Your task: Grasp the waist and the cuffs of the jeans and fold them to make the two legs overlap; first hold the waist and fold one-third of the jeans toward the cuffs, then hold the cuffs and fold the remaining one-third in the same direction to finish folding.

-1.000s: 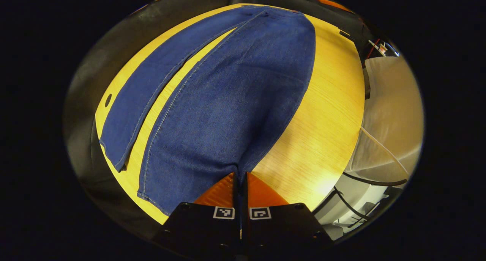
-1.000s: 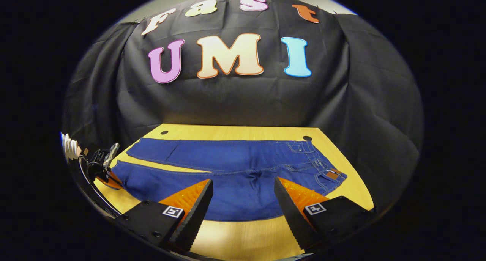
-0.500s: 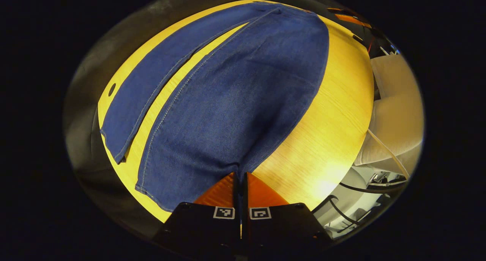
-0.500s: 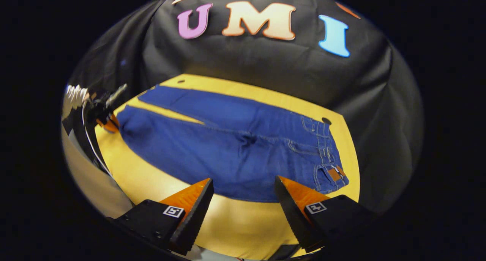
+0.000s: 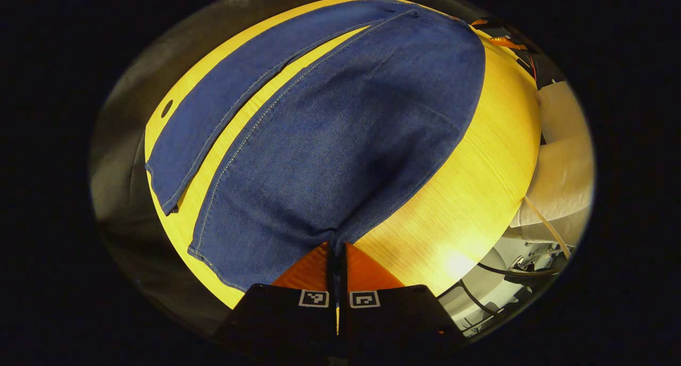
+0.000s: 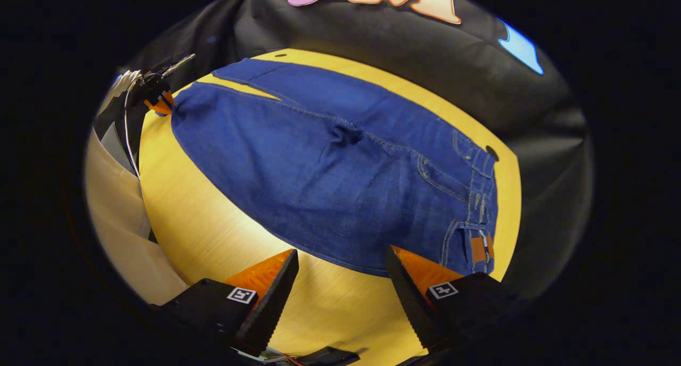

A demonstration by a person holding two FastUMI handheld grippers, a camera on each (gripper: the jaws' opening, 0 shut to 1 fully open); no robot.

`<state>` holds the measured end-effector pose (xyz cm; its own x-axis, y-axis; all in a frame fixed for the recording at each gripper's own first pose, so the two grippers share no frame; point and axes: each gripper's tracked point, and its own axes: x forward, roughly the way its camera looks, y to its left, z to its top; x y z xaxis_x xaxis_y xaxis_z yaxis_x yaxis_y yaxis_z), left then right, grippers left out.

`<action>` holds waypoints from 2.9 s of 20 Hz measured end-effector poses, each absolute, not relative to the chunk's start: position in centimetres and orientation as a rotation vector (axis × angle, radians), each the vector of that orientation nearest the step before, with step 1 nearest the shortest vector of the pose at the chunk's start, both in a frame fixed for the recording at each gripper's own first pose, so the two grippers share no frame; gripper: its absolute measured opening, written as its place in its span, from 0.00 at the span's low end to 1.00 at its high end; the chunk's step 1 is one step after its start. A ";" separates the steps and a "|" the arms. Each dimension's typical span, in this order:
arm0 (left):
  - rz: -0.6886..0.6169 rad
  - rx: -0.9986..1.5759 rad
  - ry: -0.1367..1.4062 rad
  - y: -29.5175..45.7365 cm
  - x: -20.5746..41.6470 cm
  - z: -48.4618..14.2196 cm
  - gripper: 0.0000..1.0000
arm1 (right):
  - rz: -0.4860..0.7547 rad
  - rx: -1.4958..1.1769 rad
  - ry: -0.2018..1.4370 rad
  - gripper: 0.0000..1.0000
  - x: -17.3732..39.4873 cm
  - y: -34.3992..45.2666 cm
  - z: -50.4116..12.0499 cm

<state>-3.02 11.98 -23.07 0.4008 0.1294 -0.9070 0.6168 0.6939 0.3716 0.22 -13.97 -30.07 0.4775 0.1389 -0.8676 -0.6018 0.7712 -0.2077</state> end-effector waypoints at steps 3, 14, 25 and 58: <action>-0.338 0.786 1.153 12.0 -3.0 -23.0 0.00 | 0.531 -0.480 1.027 0.99 0.4 -13.6 -31.2; -0.331 0.788 1.174 12.0 -3.0 -23.1 0.00 | 0.573 -0.520 1.052 0.96 0.2 -13.9 -32.2; -0.312 0.789 1.175 12.0 -3.2 -23.4 0.00 | 0.583 -0.591 0.987 0.05 0.3 -12.6 -31.8; 0.378 0.421 0.311 12.1 18.6 -1.9 0.00 | -0.215 -0.201 0.352 0.02 24.5 -10.0 -18.2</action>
